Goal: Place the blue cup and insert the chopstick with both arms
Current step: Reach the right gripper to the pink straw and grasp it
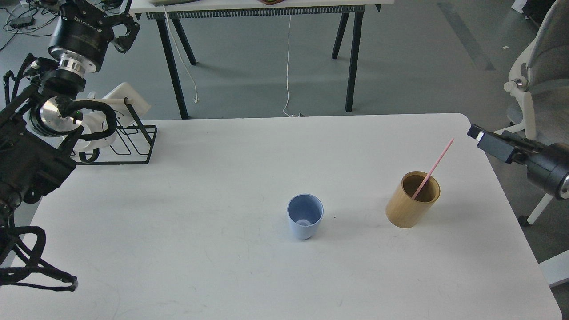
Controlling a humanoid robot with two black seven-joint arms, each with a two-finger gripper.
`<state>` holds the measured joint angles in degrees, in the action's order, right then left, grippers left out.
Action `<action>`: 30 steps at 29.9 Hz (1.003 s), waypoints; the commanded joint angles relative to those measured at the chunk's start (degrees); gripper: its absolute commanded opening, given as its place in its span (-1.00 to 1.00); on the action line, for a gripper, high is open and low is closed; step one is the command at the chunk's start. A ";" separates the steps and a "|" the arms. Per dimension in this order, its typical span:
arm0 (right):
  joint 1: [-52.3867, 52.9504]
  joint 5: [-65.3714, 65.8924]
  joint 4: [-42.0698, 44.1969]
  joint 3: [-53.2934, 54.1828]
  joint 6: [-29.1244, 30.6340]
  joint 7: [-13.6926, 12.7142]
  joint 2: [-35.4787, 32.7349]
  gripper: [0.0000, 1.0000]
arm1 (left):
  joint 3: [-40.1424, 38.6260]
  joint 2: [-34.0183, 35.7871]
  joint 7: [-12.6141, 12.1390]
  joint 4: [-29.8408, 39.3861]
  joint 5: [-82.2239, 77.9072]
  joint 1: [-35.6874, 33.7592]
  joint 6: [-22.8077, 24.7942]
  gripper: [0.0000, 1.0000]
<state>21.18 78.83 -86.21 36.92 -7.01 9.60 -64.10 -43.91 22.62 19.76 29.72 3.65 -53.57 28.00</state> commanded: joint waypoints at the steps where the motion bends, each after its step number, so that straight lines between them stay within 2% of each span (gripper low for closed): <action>1: 0.62 2.98 3.15 -4.92 -3.79 0.07 3.44 0.95 | 0.05 -1.87 -0.07 -0.98 0.13 0.04 0.00 0.99; 6: 0.88 7.47 5.44 -5.63 -3.98 0.07 8.29 0.80 | 0.66 -1.79 -0.25 -0.98 0.05 0.13 0.00 0.99; 11: 1.50 10.11 9.39 -5.98 -3.62 -0.02 12.06 0.51 | 0.66 -1.17 -1.65 -1.07 -0.22 -0.57 0.00 0.99; 15: 3.60 10.73 11.51 -7.82 -3.62 -0.11 14.88 0.30 | 0.66 -0.21 -1.74 -0.98 -0.22 -0.83 0.00 0.99; 20: 7.38 10.73 12.65 -11.69 -3.62 -0.11 16.37 0.11 | 0.66 -0.21 -1.74 -0.98 -0.22 -1.10 0.00 0.99; 26: 8.18 10.64 12.56 -13.02 -3.62 -0.11 16.64 -0.32 | 0.75 -0.03 -1.74 -1.07 -0.31 -1.10 0.00 0.99; 30: 7.91 10.73 12.56 -13.19 -3.62 -0.28 16.55 -0.41 | 0.75 0.06 -1.74 -1.07 -0.39 -1.10 0.00 0.99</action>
<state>29.33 89.54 -73.62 23.87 -10.63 9.44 -47.47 -43.16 22.59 18.01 28.67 3.32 -54.66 28.00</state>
